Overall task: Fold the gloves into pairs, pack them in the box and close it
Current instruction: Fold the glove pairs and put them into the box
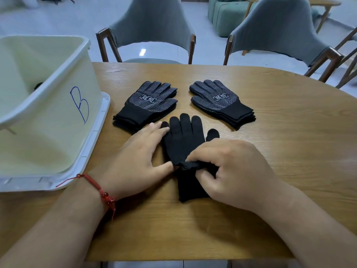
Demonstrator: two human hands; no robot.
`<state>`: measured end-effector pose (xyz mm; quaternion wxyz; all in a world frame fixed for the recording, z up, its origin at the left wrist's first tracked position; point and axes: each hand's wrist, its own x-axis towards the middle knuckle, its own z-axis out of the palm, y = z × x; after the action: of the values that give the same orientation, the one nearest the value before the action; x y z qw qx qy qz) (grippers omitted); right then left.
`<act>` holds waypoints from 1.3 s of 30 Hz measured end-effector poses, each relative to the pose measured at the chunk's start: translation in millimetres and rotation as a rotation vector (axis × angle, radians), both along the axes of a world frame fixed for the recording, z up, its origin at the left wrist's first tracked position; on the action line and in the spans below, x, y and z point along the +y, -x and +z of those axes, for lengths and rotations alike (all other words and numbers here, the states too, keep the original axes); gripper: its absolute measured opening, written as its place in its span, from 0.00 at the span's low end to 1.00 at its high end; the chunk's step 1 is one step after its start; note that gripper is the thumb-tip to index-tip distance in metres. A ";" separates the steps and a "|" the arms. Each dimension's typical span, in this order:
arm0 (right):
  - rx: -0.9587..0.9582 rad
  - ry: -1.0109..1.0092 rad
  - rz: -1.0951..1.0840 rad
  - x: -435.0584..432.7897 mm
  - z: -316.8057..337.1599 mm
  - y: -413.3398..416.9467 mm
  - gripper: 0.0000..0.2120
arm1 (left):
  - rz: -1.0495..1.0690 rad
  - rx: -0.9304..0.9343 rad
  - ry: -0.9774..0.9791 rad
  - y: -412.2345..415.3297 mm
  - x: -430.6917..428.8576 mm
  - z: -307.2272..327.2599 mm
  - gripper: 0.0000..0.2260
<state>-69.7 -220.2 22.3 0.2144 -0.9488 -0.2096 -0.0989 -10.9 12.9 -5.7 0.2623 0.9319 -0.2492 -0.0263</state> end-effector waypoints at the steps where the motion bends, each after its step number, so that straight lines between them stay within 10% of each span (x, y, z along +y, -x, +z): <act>1: 0.009 0.010 0.005 -0.7 1.0 0.4 0.14 | -0.008 0.019 0.010 -0.3 2.0 1.1 0.44; 10: 0.177 0.094 0.073 -16.5 10.2 -3.5 0.17 | -0.090 -0.243 0.195 10.5 -0.4 23.3 0.11; 24: 0.188 -0.172 0.156 -20.7 6.3 -5.9 0.02 | -0.333 -0.092 0.048 10.7 6.3 20.8 0.08; 39: 0.136 0.254 0.289 -12.8 12.4 5.3 0.11 | -0.317 -0.131 0.037 9.3 5.3 19.6 0.04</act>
<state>-75.0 -233.0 34.7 0.1185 -0.9328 -0.3395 0.0243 -20.2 18.2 13.9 0.2552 0.8756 -0.4102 -0.0020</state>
